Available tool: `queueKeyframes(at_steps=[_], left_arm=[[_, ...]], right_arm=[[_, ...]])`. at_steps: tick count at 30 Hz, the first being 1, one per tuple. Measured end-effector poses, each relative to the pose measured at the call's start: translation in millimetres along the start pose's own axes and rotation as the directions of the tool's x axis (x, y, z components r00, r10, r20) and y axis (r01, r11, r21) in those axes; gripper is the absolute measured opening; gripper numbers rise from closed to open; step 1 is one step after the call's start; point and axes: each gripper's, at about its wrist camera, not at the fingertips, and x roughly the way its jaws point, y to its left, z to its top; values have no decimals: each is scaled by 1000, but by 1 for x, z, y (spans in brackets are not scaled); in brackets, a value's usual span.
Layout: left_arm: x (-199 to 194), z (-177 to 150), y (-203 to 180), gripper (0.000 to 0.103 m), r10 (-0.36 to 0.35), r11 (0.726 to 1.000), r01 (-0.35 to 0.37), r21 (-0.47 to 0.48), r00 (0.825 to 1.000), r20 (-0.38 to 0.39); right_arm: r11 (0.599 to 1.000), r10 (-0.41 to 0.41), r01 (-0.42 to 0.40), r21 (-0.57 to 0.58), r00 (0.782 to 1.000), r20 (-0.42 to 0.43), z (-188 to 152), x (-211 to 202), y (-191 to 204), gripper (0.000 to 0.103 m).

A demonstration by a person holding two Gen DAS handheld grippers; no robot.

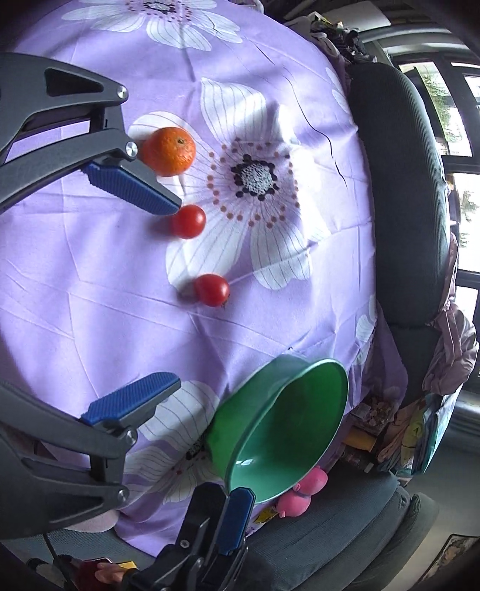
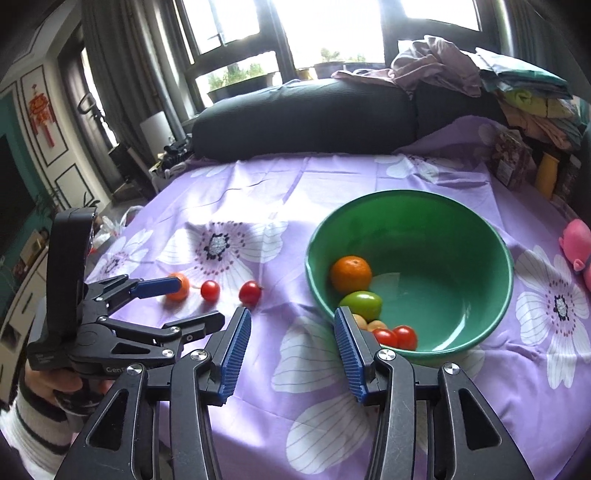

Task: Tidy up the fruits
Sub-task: 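Withdraw both grippers from the bowl toward the remaining tomatoes, then grasp a red tomato with the left gripper while the right gripper grasps another tomato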

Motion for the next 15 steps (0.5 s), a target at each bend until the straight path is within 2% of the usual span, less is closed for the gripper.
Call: queueKeyframes(at_steps=[8, 15], left_arm=[[-7, -18, 21, 87, -4, 1000, 4, -28, 1000, 0], [-2, -25, 39, 87, -16, 997, 15, -69, 1000, -17]], right_arm=[[997, 37, -42, -70, 997, -63, -5, 21, 37, 50], [995, 43, -51, -83, 995, -95, -2, 36, 52, 50]])
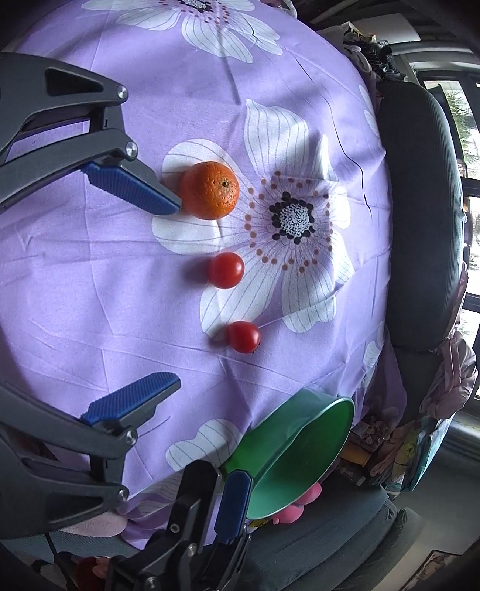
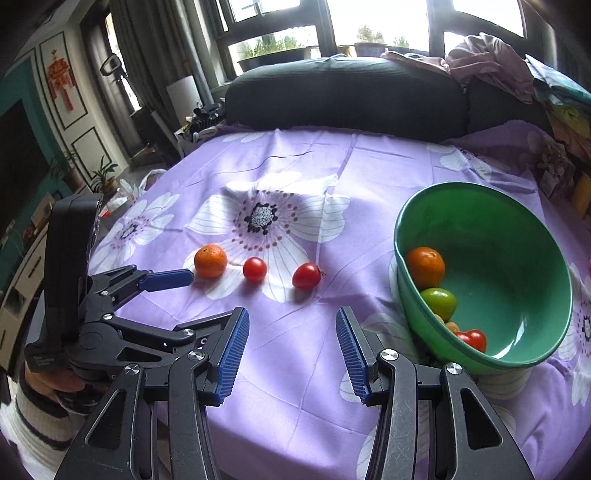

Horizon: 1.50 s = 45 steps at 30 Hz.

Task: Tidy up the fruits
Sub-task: 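Grasp a red tomato with the left gripper while the right gripper grasps another tomato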

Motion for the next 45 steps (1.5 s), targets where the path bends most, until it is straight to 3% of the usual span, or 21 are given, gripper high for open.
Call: queueKeyframes(at_steps=[9, 14, 22, 31, 33, 45], left_arm=[[10, -4, 16, 85, -85, 995, 84, -57, 996, -15], [16, -3, 24, 79, -129, 987, 126, -101, 991, -24], [28, 12, 24, 71, -124, 989, 120, -90, 991, -40], [42, 32, 19, 49, -56, 998, 58, 22, 996, -74], [47, 32, 20, 42, -57, 998, 59, 21, 995, -85], [50, 34, 26, 27, -49, 999, 49, -11, 993, -106]], right_arm=[[1000, -3, 2, -12, 999, -43, 2, 19, 1, 50], [999, -11, 9, -33, 998, -64, 3, 32, -1, 50], [997, -13, 5, -75, 994, -108, 8, 61, -2, 50], [994, -19, 3, -107, 989, -149, 20, 90, -7, 50], [991, -26, 5, -132, 988, -152, 22, 95, -5, 50], [981, 21, -59, -184, 980, -200, 33, 118, -1, 48]])
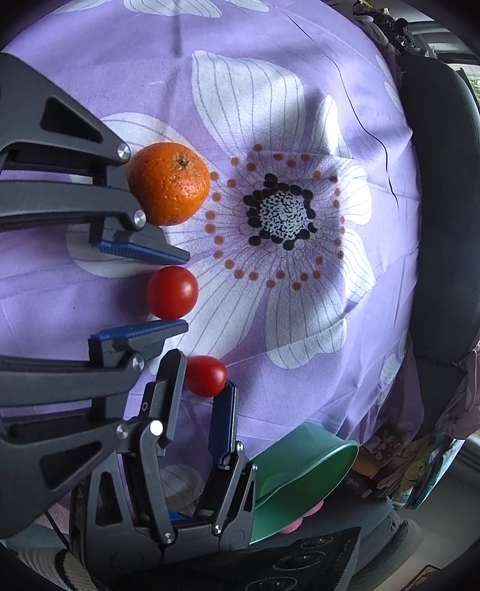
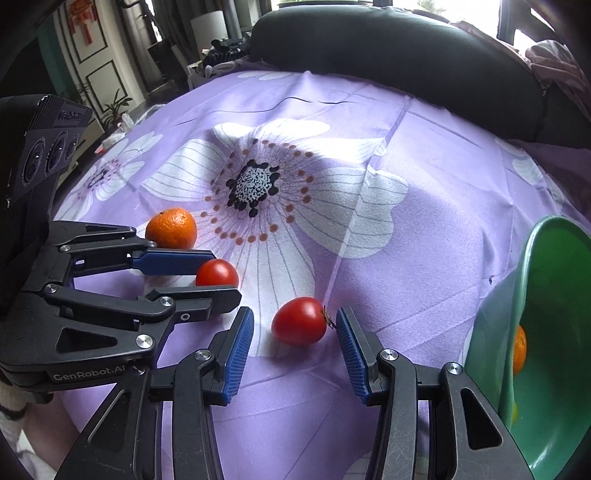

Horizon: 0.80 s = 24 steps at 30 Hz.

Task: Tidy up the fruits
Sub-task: 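Grasp a red tomato with the left gripper while the right gripper grasps another tomato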

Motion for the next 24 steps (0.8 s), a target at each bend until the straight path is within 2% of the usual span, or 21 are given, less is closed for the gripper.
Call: queueKeyframes(at_steps=[1, 2, 5, 17, 24], left_arm=[[0, 0, 0, 27, -7, 1000, 7, 0, 1000, 0], [0, 0, 0, 27, -10, 1000, 10, 0, 1000, -2], [1, 0, -2, 28, -4, 1000, 4, 12, 1000, -1], [-13, -3, -14, 27, -3, 999, 0, 52, 999, 46], [-32, -2, -27, 27, -20, 997, 13, 73, 996, 89]], right_arm=[[1000, 4, -4, -2, 1000, -5, 0, 2, 0, 45], [1000, 6, -6, -4, 1000, -11, -1, 4, 0, 38], [1000, -7, 7, -15, 1000, -16, -1, 6, 1, 35], [999, -39, 38, 15, 998, 44, -5, -17, 3, 34], [998, -39, 33, 52, 992, 119, -10, -47, 4, 34]])
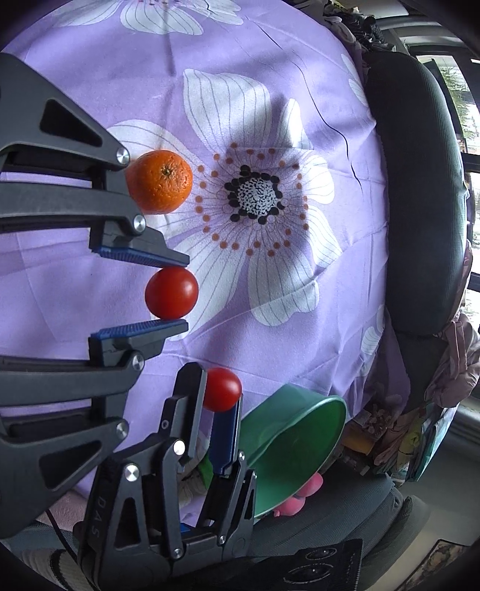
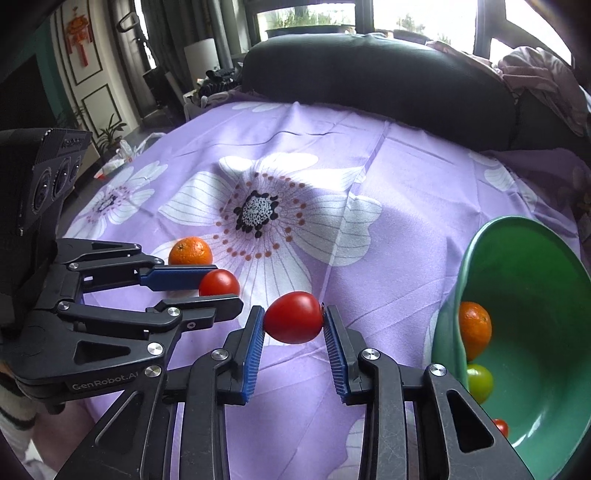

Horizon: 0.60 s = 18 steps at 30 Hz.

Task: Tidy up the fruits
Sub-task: 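Grasp a red tomato with the left gripper while the right gripper grasps another tomato, then carry both tomatoes into the green bowl and open both grippers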

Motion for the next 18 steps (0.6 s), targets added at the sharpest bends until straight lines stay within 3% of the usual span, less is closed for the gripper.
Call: queueKeyframes(at_steps=[8, 18], left_arm=[[-15, 18, -38, 27, -28, 997, 23, 77, 998, 58], [-2, 38, -87, 27, -79, 984, 69, 161, 996, 53]], right_arm=[[998, -35, 27, 65, 992, 117, -6, -53, -18, 34], [985, -102, 76, 152, 979, 175, -25, -90, -54, 34]])
